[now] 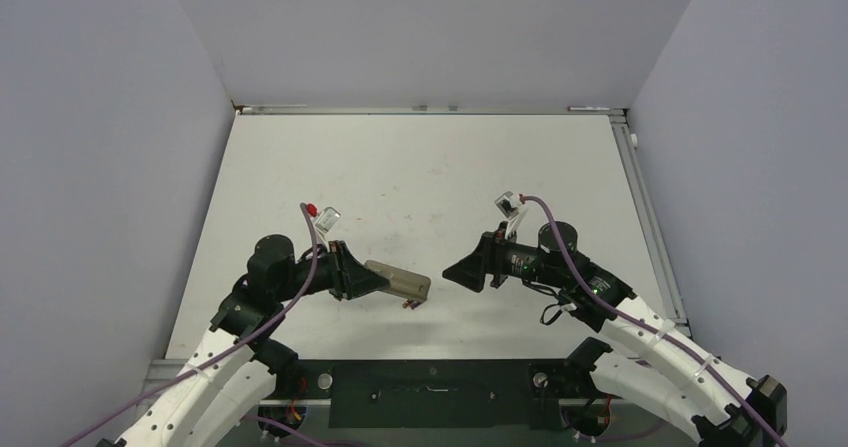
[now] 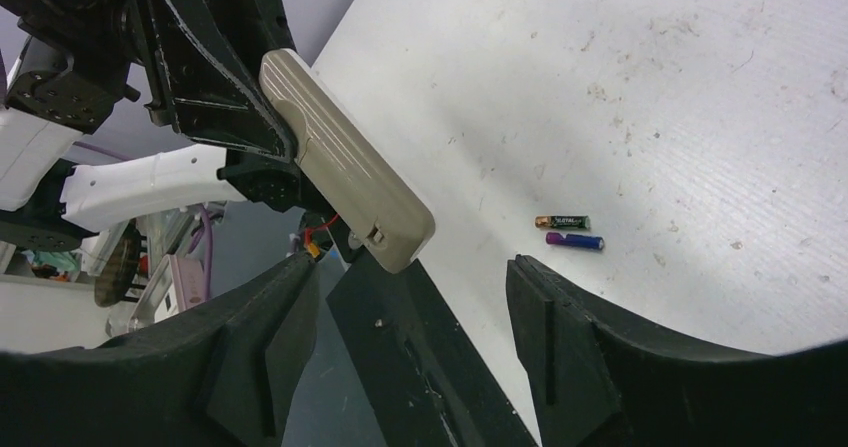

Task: Load the batteries into the remote control
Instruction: Remove the battery cover from the remote control.

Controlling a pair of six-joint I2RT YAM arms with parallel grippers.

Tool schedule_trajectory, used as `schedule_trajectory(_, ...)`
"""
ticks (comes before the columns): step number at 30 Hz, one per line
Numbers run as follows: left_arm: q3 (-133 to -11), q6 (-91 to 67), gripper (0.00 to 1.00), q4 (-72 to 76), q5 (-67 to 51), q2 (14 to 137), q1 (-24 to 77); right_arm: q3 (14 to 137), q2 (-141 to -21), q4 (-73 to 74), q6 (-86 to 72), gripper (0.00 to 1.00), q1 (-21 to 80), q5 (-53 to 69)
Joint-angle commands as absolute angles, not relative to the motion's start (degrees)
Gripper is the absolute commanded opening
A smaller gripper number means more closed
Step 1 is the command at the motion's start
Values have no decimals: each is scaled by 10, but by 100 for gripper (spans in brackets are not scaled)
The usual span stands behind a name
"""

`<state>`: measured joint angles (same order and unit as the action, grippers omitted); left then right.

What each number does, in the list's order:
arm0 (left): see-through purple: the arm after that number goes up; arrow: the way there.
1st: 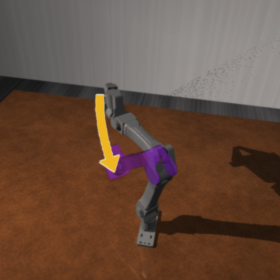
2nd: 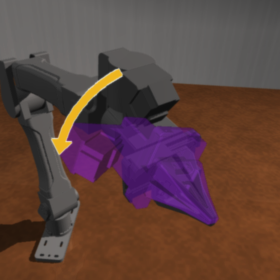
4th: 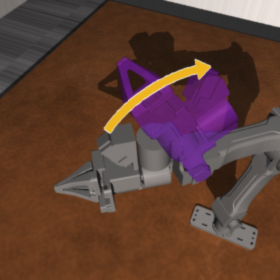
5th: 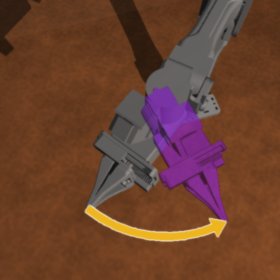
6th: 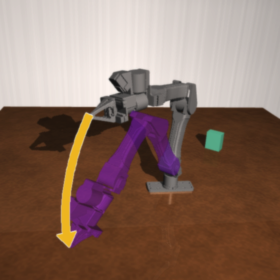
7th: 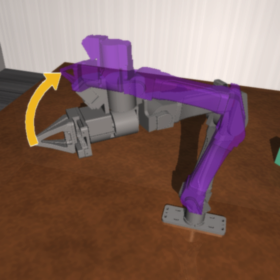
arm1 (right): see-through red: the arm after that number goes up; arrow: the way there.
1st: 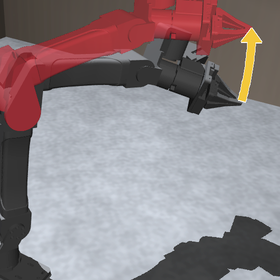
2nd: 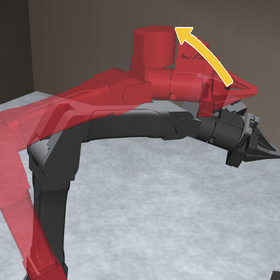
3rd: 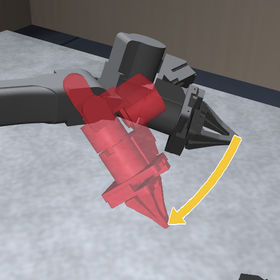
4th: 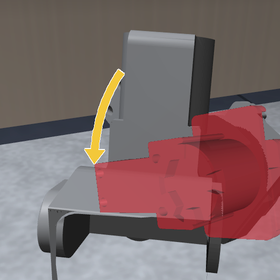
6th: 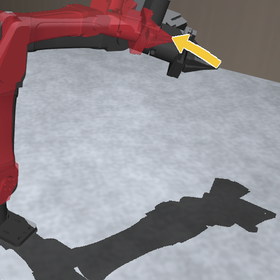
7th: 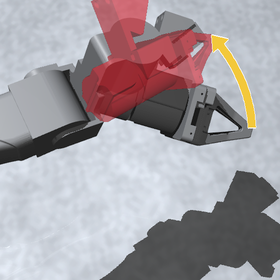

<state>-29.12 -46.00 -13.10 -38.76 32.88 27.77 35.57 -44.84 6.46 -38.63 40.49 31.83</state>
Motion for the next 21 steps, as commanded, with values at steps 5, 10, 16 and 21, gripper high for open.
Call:
schedule_trajectory(5, -274, -542, 0, -102, -308, 291, 279, 348, -457, -10, -449, 67, 455, 286)
schedule_trajectory(10, -254, -569, 0, -97, -287, 267, 280, 349, -466, -29, -482, 67, 479, 258)
schedule_trajectory(16, -241, -586, 0, -98, -273, 248, 281, 346, -488, -64, -520, 67, 505, 234)
schedule_trajectory(21, -236, -593, 0, -98, -264, 240, 285, 348, -511, -85, -540, 67, 529, 206)
